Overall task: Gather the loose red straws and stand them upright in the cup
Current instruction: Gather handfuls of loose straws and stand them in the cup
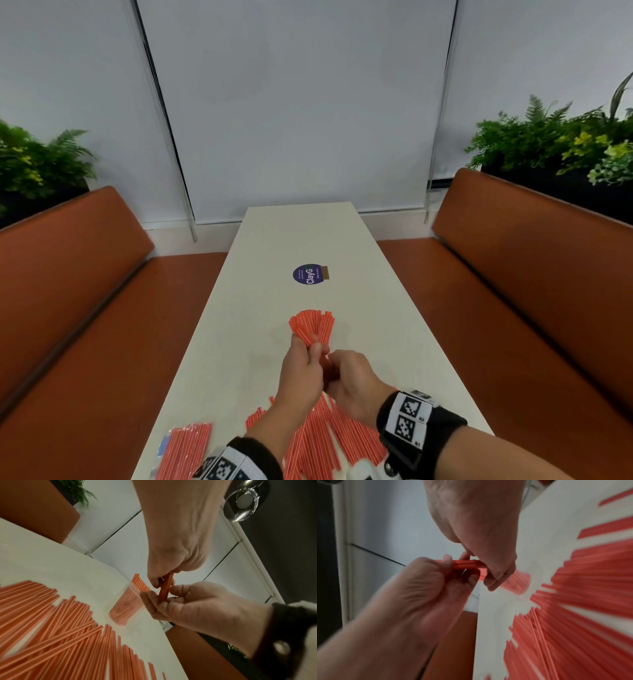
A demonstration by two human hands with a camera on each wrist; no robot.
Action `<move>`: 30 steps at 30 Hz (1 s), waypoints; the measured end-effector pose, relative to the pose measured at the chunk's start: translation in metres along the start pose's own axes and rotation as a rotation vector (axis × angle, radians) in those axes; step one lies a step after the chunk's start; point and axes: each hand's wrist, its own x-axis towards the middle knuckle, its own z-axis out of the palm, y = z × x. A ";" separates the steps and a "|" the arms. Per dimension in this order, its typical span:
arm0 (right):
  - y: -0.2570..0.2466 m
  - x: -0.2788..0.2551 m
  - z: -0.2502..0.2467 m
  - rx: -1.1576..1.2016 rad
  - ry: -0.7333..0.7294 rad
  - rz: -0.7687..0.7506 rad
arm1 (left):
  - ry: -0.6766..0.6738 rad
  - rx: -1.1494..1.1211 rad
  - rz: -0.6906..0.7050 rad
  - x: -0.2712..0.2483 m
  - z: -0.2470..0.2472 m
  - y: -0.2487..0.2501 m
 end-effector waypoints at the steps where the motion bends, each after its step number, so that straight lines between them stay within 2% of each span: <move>1: -0.003 0.005 0.000 -0.034 0.007 -0.014 | 0.011 0.003 0.002 0.005 -0.001 0.003; 3: -0.007 0.016 0.001 -0.252 0.043 -0.063 | 0.056 0.005 0.014 0.018 -0.004 0.007; 6: -0.014 0.031 0.001 -0.840 0.197 -0.208 | 0.154 0.060 0.065 0.043 -0.010 0.008; 10: -0.016 0.051 -0.006 -1.174 0.279 -0.304 | 0.198 0.184 0.096 0.069 -0.010 -0.001; 13: -0.011 0.078 -0.009 -1.184 0.205 -0.264 | 0.164 0.283 0.083 0.082 -0.004 -0.009; 15: -0.006 0.100 -0.008 -1.122 0.216 -0.231 | 0.121 0.369 0.055 0.089 0.000 -0.013; 19: 0.006 0.131 -0.014 -1.094 0.224 -0.322 | 0.056 0.471 0.014 0.098 0.007 -0.015; 21: 0.007 0.128 -0.009 -1.098 0.232 -0.385 | 0.044 0.505 0.002 0.102 0.009 -0.015; 26: 0.012 0.122 -0.008 -1.168 0.222 -0.430 | 0.035 0.537 -0.014 0.105 0.009 -0.017; 30: 0.009 0.120 -0.007 -1.237 0.129 -0.428 | 0.102 0.579 0.065 0.102 0.004 -0.018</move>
